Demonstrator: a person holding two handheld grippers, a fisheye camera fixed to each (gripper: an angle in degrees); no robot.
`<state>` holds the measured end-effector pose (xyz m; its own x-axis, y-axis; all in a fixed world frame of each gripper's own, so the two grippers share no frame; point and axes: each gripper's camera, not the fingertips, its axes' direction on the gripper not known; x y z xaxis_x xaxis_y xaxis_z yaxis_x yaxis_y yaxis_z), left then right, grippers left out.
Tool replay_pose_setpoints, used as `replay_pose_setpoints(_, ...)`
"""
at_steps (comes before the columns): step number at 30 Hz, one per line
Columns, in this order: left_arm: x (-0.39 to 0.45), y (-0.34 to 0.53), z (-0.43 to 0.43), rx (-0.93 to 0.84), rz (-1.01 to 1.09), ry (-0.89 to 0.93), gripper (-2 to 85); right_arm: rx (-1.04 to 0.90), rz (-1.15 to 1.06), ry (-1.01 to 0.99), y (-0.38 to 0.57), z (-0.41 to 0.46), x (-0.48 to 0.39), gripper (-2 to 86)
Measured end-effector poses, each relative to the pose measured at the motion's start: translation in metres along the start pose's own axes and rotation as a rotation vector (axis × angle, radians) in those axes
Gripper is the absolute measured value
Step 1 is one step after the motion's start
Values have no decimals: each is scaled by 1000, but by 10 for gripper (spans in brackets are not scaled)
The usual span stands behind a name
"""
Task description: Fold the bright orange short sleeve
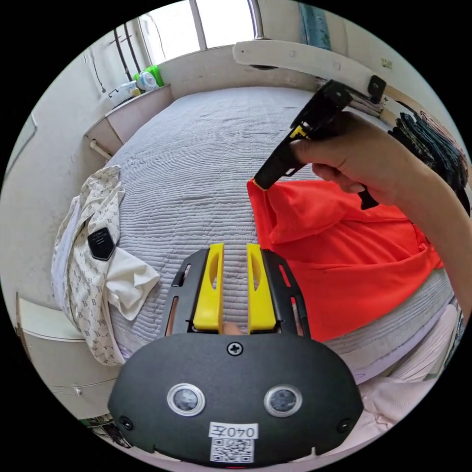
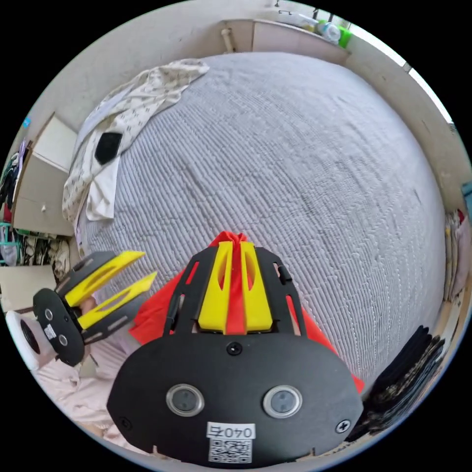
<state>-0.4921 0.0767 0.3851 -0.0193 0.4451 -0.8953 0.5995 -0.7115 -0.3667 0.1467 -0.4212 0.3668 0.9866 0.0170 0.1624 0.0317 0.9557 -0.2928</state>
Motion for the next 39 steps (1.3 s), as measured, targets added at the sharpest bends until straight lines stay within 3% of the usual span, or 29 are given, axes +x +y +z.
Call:
replay_pose_setpoints(3,-11,8,-2,9,-28,-15,24,-105,-26,-11,-6,21,-4,62)
replay_pose_setpoints(9,-16,21,-7,32,13,-55,18,136,-38,-78,51,-32,-16,39)
replay_pose_setpoints(16,-47,35,-9,70,-110,31,15,-7,-74,-21,57,42,-63,1)
replay_pose_setpoints(19,-69,48,-15,115,-185,146,19,54,-90,43,50,22,-71,-6)
replay_pose_setpoints(24,-93,114,-18,156,-422,539,38,225,-114,145,68,-46,-57,-8)
replay_pose_setpoints(29,-42,156,1,23,-425,497,64,134,-89,-50,48,-53,-17,13)
replay_pose_setpoints(32,-34,168,4,47,-476,438,67,50,-64,-119,27,-40,-3,76)
replay_pose_setpoints(39,-39,164,20,40,-518,526,70,-104,47,-160,-27,-13,23,121)
